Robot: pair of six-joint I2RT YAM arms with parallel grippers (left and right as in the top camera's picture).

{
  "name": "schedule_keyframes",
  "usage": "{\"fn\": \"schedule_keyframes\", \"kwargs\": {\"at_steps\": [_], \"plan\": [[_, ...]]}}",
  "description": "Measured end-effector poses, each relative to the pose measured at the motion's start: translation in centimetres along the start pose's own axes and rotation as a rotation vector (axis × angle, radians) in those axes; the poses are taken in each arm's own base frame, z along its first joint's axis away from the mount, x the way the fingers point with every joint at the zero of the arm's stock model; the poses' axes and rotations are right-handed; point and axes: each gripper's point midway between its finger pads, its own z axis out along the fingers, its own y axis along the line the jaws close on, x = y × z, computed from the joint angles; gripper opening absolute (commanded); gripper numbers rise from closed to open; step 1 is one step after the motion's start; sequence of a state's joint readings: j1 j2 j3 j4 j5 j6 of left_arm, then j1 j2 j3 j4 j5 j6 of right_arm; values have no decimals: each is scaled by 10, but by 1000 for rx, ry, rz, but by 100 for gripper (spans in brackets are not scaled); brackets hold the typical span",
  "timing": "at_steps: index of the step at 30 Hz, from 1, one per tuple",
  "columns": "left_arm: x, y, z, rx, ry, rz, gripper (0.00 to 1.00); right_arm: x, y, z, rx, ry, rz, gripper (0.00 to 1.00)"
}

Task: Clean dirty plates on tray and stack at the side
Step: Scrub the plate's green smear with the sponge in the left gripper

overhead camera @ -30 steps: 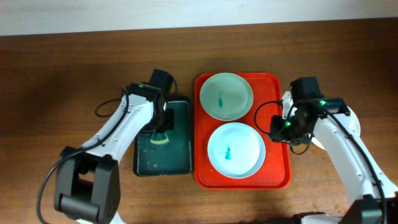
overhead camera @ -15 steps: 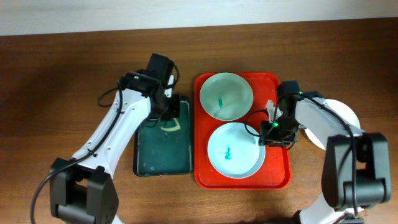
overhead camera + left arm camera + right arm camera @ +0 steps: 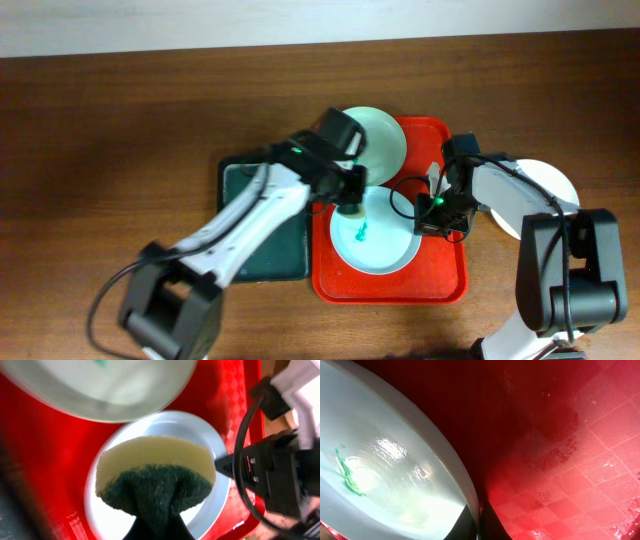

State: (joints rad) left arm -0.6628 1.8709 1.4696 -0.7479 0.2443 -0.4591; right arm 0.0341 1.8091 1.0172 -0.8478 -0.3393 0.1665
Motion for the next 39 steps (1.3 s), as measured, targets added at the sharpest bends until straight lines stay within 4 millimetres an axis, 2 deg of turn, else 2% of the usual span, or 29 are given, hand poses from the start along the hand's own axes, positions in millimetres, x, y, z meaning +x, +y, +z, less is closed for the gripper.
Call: {"fn": "schedule_keyframes", "kwargs": {"at_steps": [3, 4, 6, 10, 14, 16, 19, 23, 26, 29, 33, 34, 35, 36, 39], "plan": [[15, -13, 37, 23, 63, 0, 0, 1, 0, 0, 0, 2, 10, 4], [27, -16, 54, 25, 109, -18, 0, 1, 0, 0, 0, 4, 15, 4], [43, -17, 75, 25, 168, -43, 0, 1, 0, 0, 0, 5, 17, 4], [57, -17, 102, 45, 233, -79, 0, 2, 0, 0, 2, 8, 20, 4], [60, -13, 101, 37, 266, -88, 0, 3, -1, 0, 2, 11, 21, 4], [62, -3, 97, -25, 280, -93, 0, 4, -1, 0, 2, 15, 23, 4], [66, 28, 84, -196, 299, -111, 0, 4, 0, 0, 1, 17, 24, 4], [55, 64, 70, -348, 265, -127, 0, 5, 1, 0, -5, 20, 23, 4], [45, 65, 72, -349, 228, -122, 0, 6, 3, 1, -9, 22, 18, 4], [33, 58, 79, -297, 186, -125, 0, 6, 1, 1, 2, 23, 22, 4], [14, 25, 96, -105, 140, -121, 0, 7, -2, 0, 13, 27, 31, 4], [13, 21, 98, -81, 139, -118, 0, 7, -4, 0, 14, 27, 36, 4], [14, 3, 106, 0, 147, -103, 0, 7, -5, -1, 15, 28, 38, 4], [16, -7, 109, 36, 156, -93, 0, 7, -5, -1, 15, 28, 39, 4], [34, -34, 116, 106, 211, -56, 0, 7, -5, -1, 17, 28, 38, 4]]}}
